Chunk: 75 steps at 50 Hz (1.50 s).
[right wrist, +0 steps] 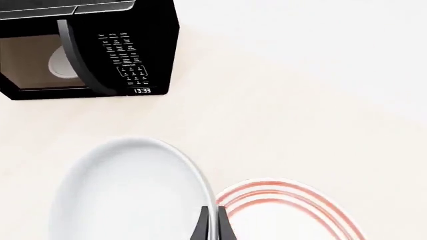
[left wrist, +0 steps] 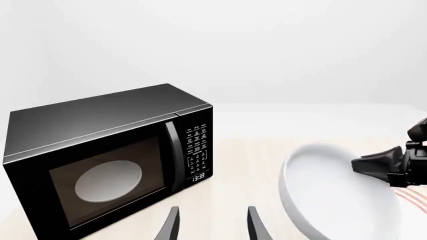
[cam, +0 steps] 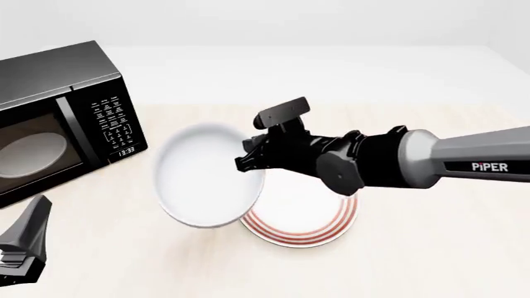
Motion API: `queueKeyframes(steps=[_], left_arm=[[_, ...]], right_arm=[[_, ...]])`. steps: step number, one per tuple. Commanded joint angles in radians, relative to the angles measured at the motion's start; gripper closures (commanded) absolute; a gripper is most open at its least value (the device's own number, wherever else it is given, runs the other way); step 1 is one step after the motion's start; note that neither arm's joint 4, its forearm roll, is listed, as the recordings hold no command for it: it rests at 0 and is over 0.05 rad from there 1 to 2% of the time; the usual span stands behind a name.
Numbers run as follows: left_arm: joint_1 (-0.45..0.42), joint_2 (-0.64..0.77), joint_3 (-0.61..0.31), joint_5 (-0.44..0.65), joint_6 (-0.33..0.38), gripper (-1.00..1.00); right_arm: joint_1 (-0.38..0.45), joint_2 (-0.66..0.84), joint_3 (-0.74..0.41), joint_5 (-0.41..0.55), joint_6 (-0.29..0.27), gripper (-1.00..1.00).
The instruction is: Put the white bowl to the right of the plate.
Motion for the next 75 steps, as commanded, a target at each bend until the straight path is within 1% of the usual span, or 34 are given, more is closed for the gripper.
queueKeyframes(steps=[1, 11, 27, 28, 32, 34, 38, 39, 43, 45, 50, 51, 52, 53, 57, 58, 59, 60, 66, 75], left_arm=[[0.000, 0.000, 0.000, 0.000, 0.000, -1.00], [0.000, 0.000, 0.000, 0.000, 0.000, -1.00], [0.000, 0.000, 0.000, 0.000, 0.000, -1.00], [0.000, 0.000, 0.000, 0.000, 0.000, -1.00], [0.000, 0.000, 0.000, 0.000, 0.000, -1.00], [0.000, 0.000, 0.000, 0.000, 0.000, -1.00], [0.000, 0.000, 0.000, 0.000, 0.000, -1.00], [0.000, 0.000, 0.000, 0.000, 0.000, -1.00], [0.000, 0.000, 0.000, 0.000, 0.000, -1.00], [0.000, 0.000, 0.000, 0.000, 0.000, -1.00], [0.000, 0.000, 0.000, 0.000, 0.000, -1.00], [0.000, 0.000, 0.000, 0.000, 0.000, -1.00], [0.000, 0.000, 0.000, 0.000, 0.000, -1.00], [0.000, 0.000, 0.000, 0.000, 0.000, -1.00], [0.000, 0.000, 0.000, 0.000, 0.000, -1.00], [0.000, 0.000, 0.000, 0.000, 0.000, -1.00], [0.000, 0.000, 0.000, 0.000, 0.000, -1.00], [0.000, 0.000, 0.000, 0.000, 0.000, -1.00], [0.000, 0.000, 0.000, 0.000, 0.000, -1.00], [0.000, 0.000, 0.000, 0.000, 0.000, -1.00]], right_arm=[[-0.092, -0.125, 0.131, -0.053, 0.003, 1.00], [-0.183, -0.225, 0.236, -0.067, -0.012, 1.00], [-0.301, -0.334, 0.321, -0.056, -0.036, 1.00], [-0.323, -0.345, 0.332, -0.059, -0.034, 1.00], [-0.352, -0.361, 0.355, -0.066, -0.028, 1.00], [-0.387, -0.388, 0.377, -0.062, -0.026, 1.00], [-0.425, -0.423, 0.401, -0.056, -0.023, 1.00], [-0.439, -0.429, 0.407, -0.053, -0.032, 1.00], [-0.475, -0.445, 0.424, -0.059, -0.025, 1.00], [-0.509, -0.463, 0.437, -0.061, -0.023, 1.00], [-0.561, -0.486, 0.456, -0.060, -0.025, 1.00], [-0.587, -0.495, 0.467, -0.063, -0.025, 1.00], [-0.594, -0.499, 0.470, -0.063, -0.031, 1.00], [-0.601, -0.502, 0.476, -0.067, -0.023, 1.00], [-0.637, -0.505, 0.493, -0.078, -0.024, 1.00], [-0.659, -0.512, 0.498, -0.076, -0.029, 1.00], [-0.659, -0.512, 0.498, -0.076, -0.029, 1.00], [-0.678, -0.515, 0.500, -0.071, -0.040, 1.00], [-0.711, -0.513, 0.502, -0.060, -0.072, 1.00], [-0.770, -0.526, 0.525, -0.060, -0.087, 1.00]])
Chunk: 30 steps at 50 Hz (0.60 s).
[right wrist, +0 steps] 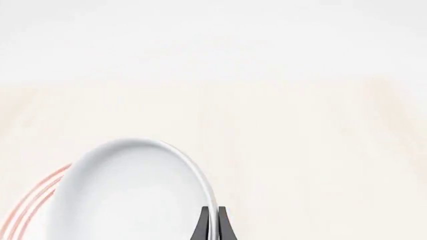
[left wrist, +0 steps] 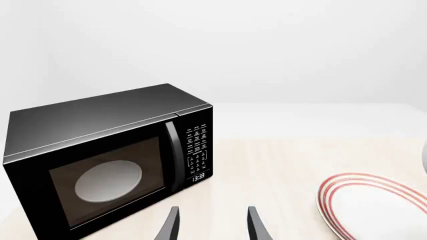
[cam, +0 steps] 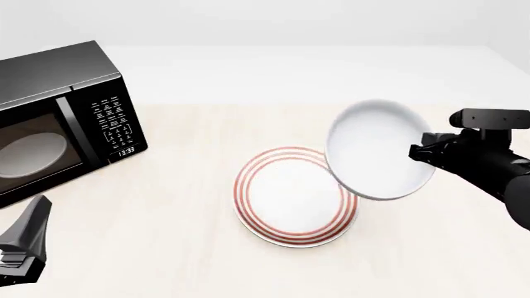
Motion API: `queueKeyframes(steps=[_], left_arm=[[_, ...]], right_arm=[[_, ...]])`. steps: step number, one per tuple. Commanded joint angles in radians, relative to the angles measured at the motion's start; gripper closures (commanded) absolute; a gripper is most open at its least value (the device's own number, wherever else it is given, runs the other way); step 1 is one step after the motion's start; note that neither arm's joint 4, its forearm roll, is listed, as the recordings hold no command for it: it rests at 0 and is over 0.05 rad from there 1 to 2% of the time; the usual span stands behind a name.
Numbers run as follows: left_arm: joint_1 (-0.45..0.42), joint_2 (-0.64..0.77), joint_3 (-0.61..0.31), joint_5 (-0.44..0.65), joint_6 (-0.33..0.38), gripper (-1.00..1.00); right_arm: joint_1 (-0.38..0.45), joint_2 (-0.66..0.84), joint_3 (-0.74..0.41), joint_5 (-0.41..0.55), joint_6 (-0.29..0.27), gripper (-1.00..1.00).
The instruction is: Put the white bowl to the right of the plate.
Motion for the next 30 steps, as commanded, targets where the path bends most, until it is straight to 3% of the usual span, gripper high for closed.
queueKeyframes(steps=[1, 22, 30], left_arm=[[0.000, 0.000, 0.000, 0.000, 0.000, -1.00], [0.000, 0.000, 0.000, 0.000, 0.000, -1.00], [0.000, 0.000, 0.000, 0.000, 0.000, -1.00]], right_arm=[[-0.097, -0.038, 0.033, 0.002, -0.020, 1.00], [-0.258, -0.059, 0.095, -0.023, -0.018, 1.00], [-0.312, 0.033, 0.109, -0.103, -0.027, 1.00]])
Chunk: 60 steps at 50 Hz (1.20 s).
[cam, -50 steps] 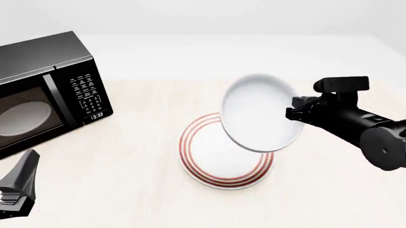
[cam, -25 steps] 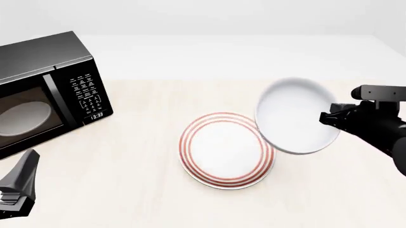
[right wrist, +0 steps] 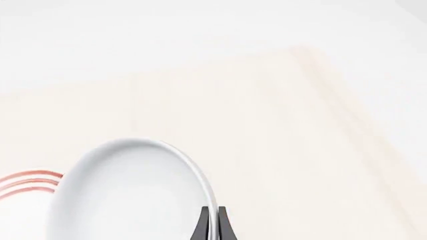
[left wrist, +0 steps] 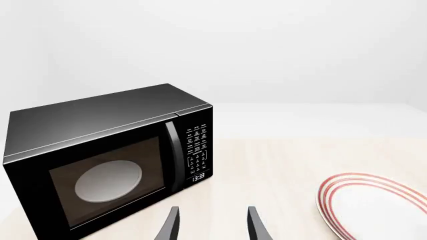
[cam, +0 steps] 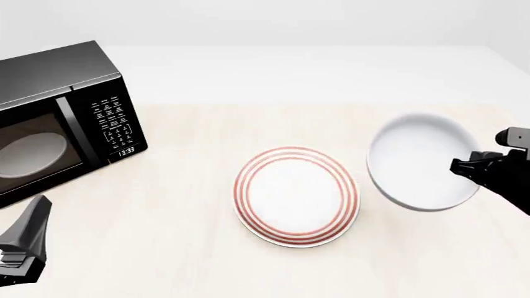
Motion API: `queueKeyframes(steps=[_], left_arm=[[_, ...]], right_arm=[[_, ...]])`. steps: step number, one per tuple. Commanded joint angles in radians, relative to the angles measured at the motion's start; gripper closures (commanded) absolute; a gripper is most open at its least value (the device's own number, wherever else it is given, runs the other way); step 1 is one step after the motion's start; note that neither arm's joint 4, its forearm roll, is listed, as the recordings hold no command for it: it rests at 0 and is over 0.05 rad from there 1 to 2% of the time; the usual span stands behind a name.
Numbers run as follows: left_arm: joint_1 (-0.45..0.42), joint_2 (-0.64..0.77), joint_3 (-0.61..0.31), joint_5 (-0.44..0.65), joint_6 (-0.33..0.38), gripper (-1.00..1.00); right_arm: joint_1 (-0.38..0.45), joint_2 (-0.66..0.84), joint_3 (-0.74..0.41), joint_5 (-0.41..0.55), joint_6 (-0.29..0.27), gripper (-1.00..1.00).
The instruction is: Put the white bowl to the right of the plate.
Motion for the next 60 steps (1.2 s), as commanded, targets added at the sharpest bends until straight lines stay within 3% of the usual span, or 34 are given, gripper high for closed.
queueKeyframes(steps=[1, 16, 21, 33, 56, 60], left_arm=[[0.000, 0.000, 0.000, 0.000, 0.000, -1.00], [0.000, 0.000, 0.000, 0.000, 0.000, -1.00], [0.000, 0.000, 0.000, 0.000, 0.000, -1.00], [0.000, 0.000, 0.000, 0.000, 0.000, -1.00], [0.000, 0.000, 0.000, 0.000, 0.000, -1.00], [0.000, 0.000, 0.000, 0.000, 0.000, -1.00]], right_arm=[[-0.085, 0.073, 0.025, -0.085, 0.000, 1.00], [-0.142, 0.164, 0.030, -0.157, 0.018, 1.00], [-0.168, 0.200, 0.031, -0.189, -0.001, 1.00], [-0.176, 0.293, 0.047, -0.266, 0.017, 1.00], [-0.162, 0.357, 0.010, -0.277, 0.029, 1.00], [-0.158, 0.315, 0.016, -0.258, 0.045, 1.00]])
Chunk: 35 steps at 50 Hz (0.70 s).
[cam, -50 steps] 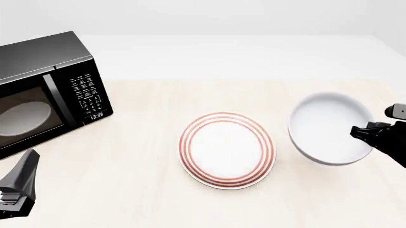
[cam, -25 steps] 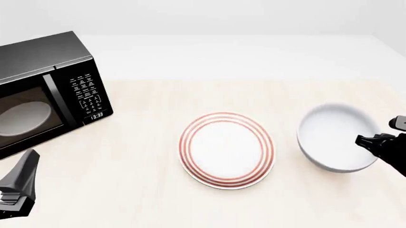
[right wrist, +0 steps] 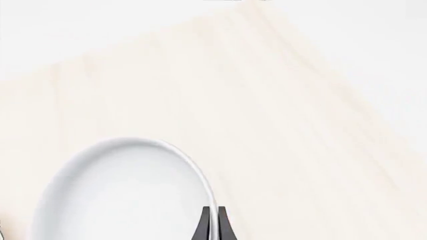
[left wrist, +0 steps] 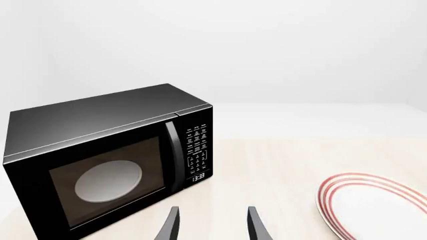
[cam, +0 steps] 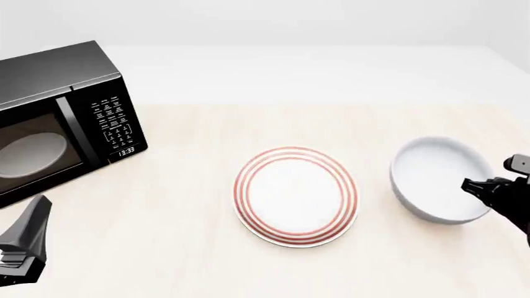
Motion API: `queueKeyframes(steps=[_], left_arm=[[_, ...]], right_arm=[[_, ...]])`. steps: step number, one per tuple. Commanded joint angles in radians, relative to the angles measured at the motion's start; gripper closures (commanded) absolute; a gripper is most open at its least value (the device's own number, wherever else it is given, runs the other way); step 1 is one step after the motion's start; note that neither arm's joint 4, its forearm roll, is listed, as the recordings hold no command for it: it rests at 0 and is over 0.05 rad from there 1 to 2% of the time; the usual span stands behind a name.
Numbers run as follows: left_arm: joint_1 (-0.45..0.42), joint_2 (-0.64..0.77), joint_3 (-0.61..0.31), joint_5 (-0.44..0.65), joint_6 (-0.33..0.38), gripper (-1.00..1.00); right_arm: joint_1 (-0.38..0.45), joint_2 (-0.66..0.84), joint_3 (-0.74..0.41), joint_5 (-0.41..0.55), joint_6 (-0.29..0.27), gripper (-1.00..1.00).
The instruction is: Put the white bowl to the right of the plate.
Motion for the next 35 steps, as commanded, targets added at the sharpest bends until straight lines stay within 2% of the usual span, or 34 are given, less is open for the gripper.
queueKeyframes(steps=[1, 2, 12, 22, 27, 32, 35], left_arm=[[0.000, 0.000, 0.000, 0.000, 0.000, -1.00], [0.000, 0.000, 0.000, 0.000, 0.000, -1.00], [0.000, 0.000, 0.000, 0.000, 0.000, -1.00], [0.000, 0.000, 0.000, 0.000, 0.000, -1.00], [0.000, 0.000, 0.000, 0.000, 0.000, -1.00], [0.000, 0.000, 0.000, 0.000, 0.000, -1.00], [0.000, 0.000, 0.000, 0.000, 0.000, -1.00]], right_arm=[[0.011, -0.026, -0.008, 0.016, 0.024, 1.00], [0.014, -0.036, -0.008, 0.024, 0.024, -1.00], [0.025, -0.128, 0.001, 0.074, 0.035, -1.00], [0.019, -0.291, 0.034, 0.159, 0.037, -1.00], [0.024, -0.439, 0.063, 0.233, 0.035, -1.00], [0.037, -0.705, 0.094, 0.347, 0.068, -1.00], [0.046, -0.796, 0.101, 0.398, 0.057, -1.00]])
